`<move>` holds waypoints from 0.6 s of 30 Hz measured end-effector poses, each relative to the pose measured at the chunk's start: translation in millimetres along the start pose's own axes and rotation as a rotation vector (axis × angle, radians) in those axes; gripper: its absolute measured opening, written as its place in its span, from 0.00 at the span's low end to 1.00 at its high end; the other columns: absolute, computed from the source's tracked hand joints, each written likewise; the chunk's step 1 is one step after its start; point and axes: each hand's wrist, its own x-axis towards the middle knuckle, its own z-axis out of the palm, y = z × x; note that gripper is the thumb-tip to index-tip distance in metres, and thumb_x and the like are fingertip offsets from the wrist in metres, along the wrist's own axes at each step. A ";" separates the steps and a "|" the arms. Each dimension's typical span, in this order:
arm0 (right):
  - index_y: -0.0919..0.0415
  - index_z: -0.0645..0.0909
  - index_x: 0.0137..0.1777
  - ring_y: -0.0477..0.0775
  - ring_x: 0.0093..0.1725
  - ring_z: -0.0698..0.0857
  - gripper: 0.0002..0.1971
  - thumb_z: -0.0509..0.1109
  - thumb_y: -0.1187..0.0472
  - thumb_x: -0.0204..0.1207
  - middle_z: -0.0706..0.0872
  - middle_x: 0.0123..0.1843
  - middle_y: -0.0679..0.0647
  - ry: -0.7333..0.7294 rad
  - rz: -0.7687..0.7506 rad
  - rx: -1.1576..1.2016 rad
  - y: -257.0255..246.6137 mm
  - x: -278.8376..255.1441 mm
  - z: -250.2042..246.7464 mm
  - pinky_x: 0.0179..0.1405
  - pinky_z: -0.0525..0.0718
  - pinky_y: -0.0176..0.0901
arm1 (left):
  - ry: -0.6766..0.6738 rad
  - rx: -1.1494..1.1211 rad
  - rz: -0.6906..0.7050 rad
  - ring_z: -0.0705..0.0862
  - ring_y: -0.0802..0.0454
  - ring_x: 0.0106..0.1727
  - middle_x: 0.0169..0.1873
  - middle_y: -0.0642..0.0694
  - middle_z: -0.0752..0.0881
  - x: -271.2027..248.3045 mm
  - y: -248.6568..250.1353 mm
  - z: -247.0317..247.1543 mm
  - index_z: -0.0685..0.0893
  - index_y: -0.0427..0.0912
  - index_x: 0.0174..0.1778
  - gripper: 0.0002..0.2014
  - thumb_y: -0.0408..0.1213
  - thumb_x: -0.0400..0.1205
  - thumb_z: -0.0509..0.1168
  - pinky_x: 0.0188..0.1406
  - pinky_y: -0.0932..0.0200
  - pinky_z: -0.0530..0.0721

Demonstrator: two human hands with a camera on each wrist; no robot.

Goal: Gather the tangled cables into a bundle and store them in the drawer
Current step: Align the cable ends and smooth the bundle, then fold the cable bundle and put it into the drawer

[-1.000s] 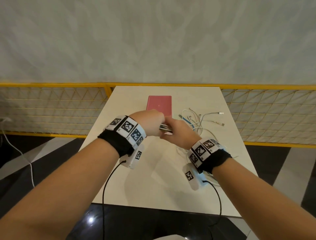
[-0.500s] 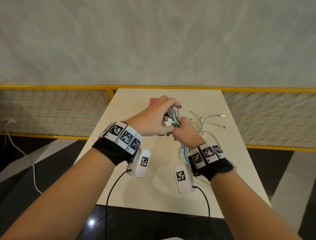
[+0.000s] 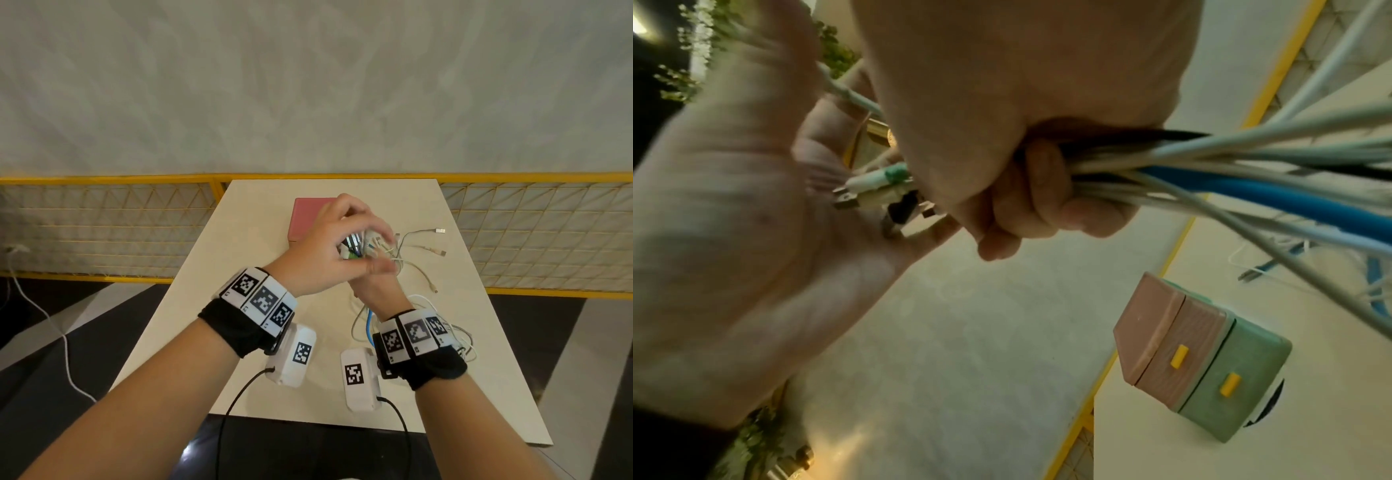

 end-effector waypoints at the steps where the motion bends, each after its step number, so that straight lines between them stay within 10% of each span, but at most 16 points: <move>1: 0.59 0.76 0.37 0.37 0.35 0.78 0.12 0.60 0.76 0.76 0.76 0.35 0.41 0.010 -0.032 -0.015 -3.4 0.2 1.8 0.35 0.82 0.44 | 0.037 -0.007 0.014 0.74 0.49 0.65 0.54 0.47 0.76 1.4 0.9 3.2 0.89 0.48 0.50 0.13 0.51 0.77 0.68 0.72 0.53 0.72; 5: 0.53 0.77 0.20 0.54 0.25 0.73 0.13 0.64 0.66 0.64 0.78 0.23 0.54 0.040 0.047 -0.102 -4.0 -2.0 -3.2 0.30 0.73 0.49 | 0.034 -0.140 -0.066 0.74 0.58 0.69 0.58 0.47 0.78 2.8 -2.1 4.4 0.88 0.45 0.53 0.19 0.48 0.88 0.53 0.75 0.59 0.68; 10: 0.57 0.81 0.25 0.56 0.29 0.73 0.06 0.62 0.62 0.57 0.81 0.31 0.67 0.002 0.054 -0.062 -9.8 -6.2 -9.9 0.31 0.73 0.48 | -0.060 -0.166 -0.136 0.69 0.67 0.70 0.65 0.46 0.73 4.4 1.8 -1.1 0.79 0.46 0.73 0.18 0.36 0.90 0.51 0.76 0.66 0.66; 14: 0.56 0.81 0.26 0.55 0.29 0.75 0.07 0.63 0.64 0.60 0.80 0.26 0.56 -0.020 0.046 -0.084 -9.3 -3.9 -14.5 0.31 0.76 0.48 | 0.008 -0.227 -0.103 0.80 0.50 0.63 0.59 0.48 0.84 8.8 8.2 1.9 0.67 0.51 0.80 0.22 0.35 0.89 0.58 0.64 0.49 0.82; 18: 0.60 0.80 0.28 0.56 0.31 0.75 0.04 0.65 0.64 0.61 0.80 0.30 0.61 -0.036 0.049 -0.096 -7.5 -0.1 -21.4 0.33 0.78 0.53 | 0.146 -0.264 -0.138 0.85 0.53 0.63 0.55 0.56 0.89 9.8 14.1 7.7 0.79 0.41 0.70 0.14 0.35 0.90 0.56 0.54 0.35 0.85</move>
